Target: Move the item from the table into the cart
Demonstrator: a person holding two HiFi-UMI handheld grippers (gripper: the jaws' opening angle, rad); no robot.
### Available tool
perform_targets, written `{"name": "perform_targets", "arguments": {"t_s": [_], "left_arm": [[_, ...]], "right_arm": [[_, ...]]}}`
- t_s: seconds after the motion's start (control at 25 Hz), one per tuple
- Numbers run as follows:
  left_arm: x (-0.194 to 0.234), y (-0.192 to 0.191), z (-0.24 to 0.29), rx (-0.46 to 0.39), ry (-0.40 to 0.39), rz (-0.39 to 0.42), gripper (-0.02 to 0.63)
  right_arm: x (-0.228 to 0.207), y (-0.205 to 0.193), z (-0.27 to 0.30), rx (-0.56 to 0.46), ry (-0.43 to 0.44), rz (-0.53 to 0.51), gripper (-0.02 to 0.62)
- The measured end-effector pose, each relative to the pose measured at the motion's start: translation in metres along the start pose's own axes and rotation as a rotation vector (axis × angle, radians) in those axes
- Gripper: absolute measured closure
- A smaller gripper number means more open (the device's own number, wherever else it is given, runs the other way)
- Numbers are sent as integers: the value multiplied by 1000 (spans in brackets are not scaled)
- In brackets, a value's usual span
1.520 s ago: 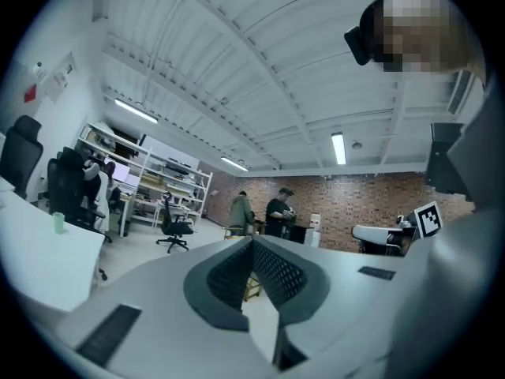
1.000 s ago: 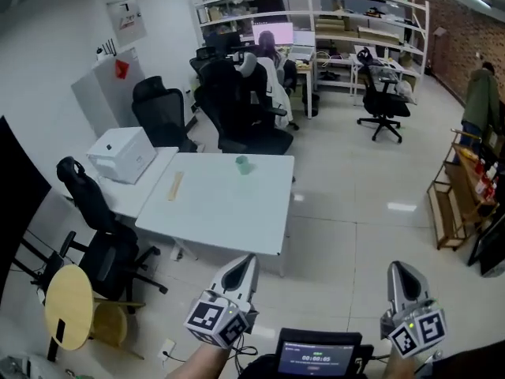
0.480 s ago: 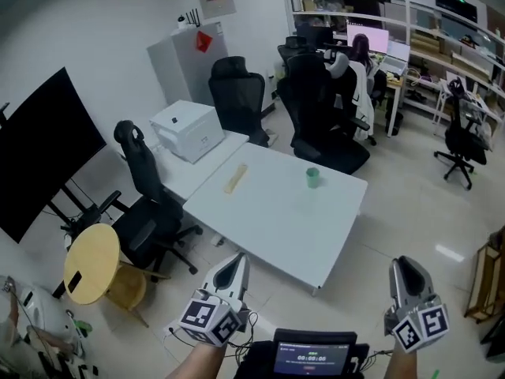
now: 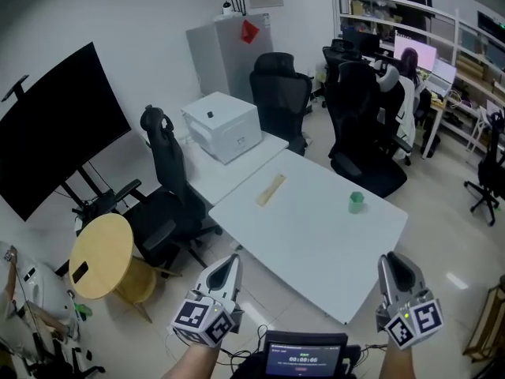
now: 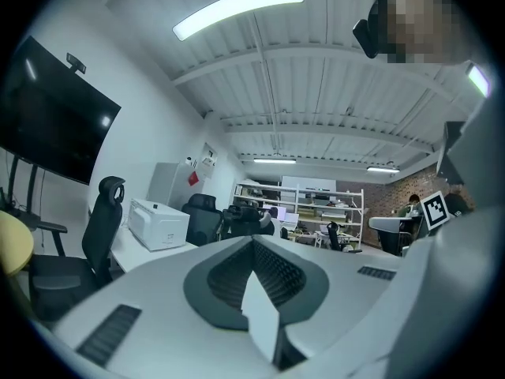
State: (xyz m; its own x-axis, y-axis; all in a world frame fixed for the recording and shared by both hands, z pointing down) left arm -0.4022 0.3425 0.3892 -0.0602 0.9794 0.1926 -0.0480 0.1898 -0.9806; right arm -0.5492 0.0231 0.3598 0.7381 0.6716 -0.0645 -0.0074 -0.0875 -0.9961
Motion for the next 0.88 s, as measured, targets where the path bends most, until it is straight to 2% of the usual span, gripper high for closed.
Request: {"name": "perform_targets", "arguments": {"t_s": [0.12,0.24,0.32,0.36,0.4,0.44,0.6,0.72,0.88], "left_arm": [[44,7,30,19,14,-12,601],[69,9,65,21,18,-9,600],[91,11,94,20,76,-8,601],[102,13,107,16,112,-13,601],[111,16,118,8,133,-15,601],[119,18,129,2,138,-11,601],[164,29,167,22,128,-3,601],[207,45,195,18,131,27,601],[283,53,234,25,87,45,601]], "right_arm": [[10,-10,70,19,53,-8,540],[8,-18,123,30,97,0,540],[0,-26,161,36,115,19,536],[-3,-31,183,48,129,30,453],[-6,-34,203,60,144,36,407],[-9,-38,221,70,152,41,407],[-8,-51,291,90,163,112,407],[-3,-56,350,112,180,104,407],[14,-77,431,167,145,115,407]]}}
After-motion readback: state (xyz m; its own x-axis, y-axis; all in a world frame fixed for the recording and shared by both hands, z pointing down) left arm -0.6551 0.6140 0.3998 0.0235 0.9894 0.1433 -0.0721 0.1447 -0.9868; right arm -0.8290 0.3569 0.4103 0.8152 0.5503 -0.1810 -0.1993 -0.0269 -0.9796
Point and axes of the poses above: the fingertips, and each gripper's own axes: z forward along the fingers, x to its left, y out of its top, the point moved 5 cm from there along -z, backward along the fingers, and after that the axes turned 5 degrees about -y, right-handed, at the moved point
